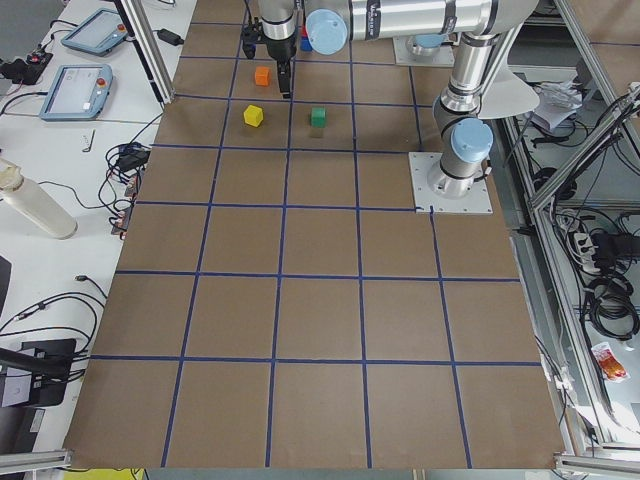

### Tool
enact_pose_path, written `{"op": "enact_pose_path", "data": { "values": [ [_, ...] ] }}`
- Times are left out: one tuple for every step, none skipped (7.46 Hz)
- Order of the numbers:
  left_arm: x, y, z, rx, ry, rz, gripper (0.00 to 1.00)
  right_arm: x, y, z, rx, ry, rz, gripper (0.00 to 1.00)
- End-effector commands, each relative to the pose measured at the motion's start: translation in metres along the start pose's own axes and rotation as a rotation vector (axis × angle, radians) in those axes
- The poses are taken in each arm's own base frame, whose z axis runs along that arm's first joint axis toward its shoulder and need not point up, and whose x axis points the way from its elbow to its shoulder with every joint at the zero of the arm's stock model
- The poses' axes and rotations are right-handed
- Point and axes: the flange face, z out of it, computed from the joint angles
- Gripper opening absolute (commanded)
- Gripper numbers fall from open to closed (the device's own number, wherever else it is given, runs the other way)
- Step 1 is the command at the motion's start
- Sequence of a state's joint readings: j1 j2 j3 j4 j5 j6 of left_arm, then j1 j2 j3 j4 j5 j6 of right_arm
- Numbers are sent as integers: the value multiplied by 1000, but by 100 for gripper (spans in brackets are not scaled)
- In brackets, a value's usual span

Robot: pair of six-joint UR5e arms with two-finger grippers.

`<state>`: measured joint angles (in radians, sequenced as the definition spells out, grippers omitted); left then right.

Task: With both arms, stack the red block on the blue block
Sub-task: 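Lower the red cube onto the blue cube and open the right gripper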

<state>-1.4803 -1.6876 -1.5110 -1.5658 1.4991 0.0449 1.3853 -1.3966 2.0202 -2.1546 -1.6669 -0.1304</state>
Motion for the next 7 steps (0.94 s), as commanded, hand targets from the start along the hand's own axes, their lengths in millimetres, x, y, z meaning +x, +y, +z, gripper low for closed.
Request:
{"op": "enact_pose_path", "data": {
  "values": [
    [0, 0, 1, -2, 0, -1, 100, -2, 5, 8, -16, -6, 3, 58],
    [0, 0, 1, -2, 0, -1, 100, -2, 3, 5, -8, -8, 5, 58],
    [0, 0, 1, -2, 2, -1, 100, -1, 3, 2, -2, -9, 6, 57],
    [0, 1, 0, -2, 2, 1, 100, -1, 1, 1, 4, -8, 7, 55],
    [0, 1, 0, -2, 2, 1, 100, 0, -2, -3, 15, -8, 5, 49],
    [0, 1, 0, 0, 2, 0, 100, 0, -7, -10, 31, -11, 6, 44],
    [0, 1, 0, -2, 2, -1, 100, -2, -9, -14, 39, -30, 8, 44]
  ]
}}
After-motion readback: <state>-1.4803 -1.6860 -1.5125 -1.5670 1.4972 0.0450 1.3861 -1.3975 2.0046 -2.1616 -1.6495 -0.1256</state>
